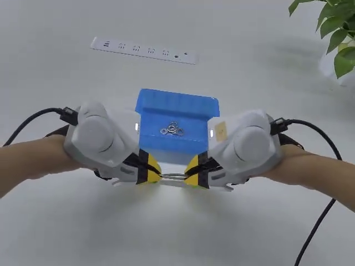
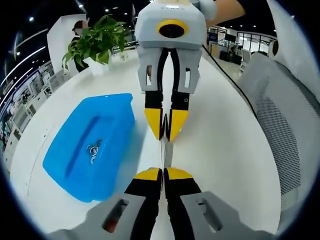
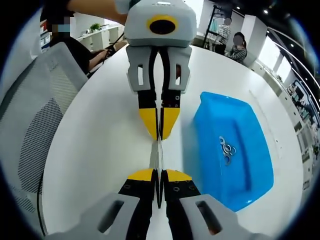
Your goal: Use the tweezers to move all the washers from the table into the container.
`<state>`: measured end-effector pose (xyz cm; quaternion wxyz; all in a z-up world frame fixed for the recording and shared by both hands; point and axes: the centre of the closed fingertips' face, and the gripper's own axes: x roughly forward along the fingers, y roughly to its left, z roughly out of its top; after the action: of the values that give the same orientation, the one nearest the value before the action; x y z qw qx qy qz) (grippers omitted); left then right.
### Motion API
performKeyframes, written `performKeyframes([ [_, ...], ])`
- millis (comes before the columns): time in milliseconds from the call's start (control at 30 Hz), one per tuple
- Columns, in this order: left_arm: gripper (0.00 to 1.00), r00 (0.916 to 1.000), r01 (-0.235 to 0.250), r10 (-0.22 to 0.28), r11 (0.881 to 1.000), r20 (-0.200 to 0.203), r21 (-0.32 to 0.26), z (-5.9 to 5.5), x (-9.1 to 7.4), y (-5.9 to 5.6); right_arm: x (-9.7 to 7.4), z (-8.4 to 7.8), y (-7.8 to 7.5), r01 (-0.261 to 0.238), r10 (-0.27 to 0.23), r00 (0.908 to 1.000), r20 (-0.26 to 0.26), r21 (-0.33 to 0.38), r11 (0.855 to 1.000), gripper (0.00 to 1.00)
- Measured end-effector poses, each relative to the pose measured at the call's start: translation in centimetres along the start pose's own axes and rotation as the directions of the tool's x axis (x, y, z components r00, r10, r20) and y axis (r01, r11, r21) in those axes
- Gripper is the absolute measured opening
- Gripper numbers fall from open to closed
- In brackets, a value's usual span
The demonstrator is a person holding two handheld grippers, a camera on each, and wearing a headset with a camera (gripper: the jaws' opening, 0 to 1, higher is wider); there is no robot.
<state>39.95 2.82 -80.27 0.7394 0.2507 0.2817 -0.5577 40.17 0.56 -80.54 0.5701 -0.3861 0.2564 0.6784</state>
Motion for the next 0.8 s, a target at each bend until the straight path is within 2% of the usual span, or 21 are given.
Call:
performKeyframes([
  [100,0.06,0.9999,-0.011,0.011,1.000,-0.007,-0.007,-0.17,0.05,0.09,0.28,-0.26,-0.03,0.012,-0.012,0.9997,-0.022,0.004,1.000,0.08],
  [333,0.07,0.9999,-0.011,0.011,1.000,-0.008,-0.028,-0.20,0.00,0.20,0.19,-0.22,-0.03,0.017,-0.016,0.9998,-0.015,0.037,0.999,0.09],
  [800,0.11,0.9996,-0.009,0.008,0.999,-0.027,-0.050,-0.23,-0.03,0.20,0.29,-0.29,-0.06,-0.008,0.012,0.9990,-0.043,0.087,0.996,0.11],
])
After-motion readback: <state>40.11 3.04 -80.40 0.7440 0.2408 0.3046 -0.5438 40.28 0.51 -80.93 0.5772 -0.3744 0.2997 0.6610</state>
